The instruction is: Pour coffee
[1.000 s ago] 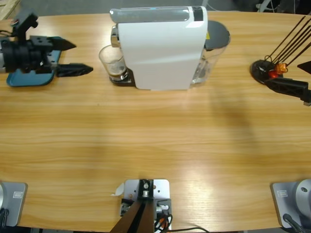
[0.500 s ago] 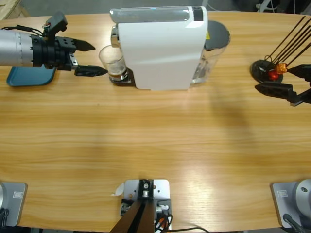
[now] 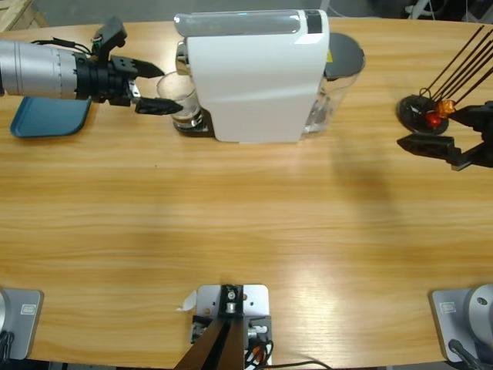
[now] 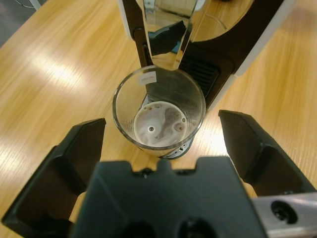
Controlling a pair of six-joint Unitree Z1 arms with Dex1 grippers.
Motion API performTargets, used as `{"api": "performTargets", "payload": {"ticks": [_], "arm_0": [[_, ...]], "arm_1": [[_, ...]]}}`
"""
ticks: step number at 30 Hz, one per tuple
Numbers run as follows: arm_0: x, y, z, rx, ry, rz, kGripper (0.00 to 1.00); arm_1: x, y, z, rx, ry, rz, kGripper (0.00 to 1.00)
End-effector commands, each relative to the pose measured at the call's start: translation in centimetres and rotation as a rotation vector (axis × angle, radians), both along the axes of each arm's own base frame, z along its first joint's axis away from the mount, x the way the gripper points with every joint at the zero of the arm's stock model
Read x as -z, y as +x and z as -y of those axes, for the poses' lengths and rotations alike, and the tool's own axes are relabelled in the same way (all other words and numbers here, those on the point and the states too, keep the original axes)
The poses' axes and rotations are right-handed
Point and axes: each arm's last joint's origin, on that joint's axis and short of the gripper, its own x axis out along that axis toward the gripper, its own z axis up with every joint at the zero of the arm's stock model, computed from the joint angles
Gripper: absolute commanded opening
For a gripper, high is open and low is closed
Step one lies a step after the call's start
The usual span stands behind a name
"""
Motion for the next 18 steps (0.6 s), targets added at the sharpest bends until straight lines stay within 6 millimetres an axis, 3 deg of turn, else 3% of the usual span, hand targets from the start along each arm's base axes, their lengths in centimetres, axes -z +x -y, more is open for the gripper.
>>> {"api": "performTargets", "payload": {"ticks": [1, 18], "arm_0": [[1.8, 1.4, 0.2, 0.016, -0.009, -0.019, 0.991], [3.3, 2.9, 1.0, 0.054, -0.028, -0.025, 0.964]], "arm_1": [[0.7, 0.4, -0.2, -0.006, -0.005, -0.026, 1.0], [0.9, 0.8, -0.5, -0.009, -0.01, -0.042, 1.0]]}}
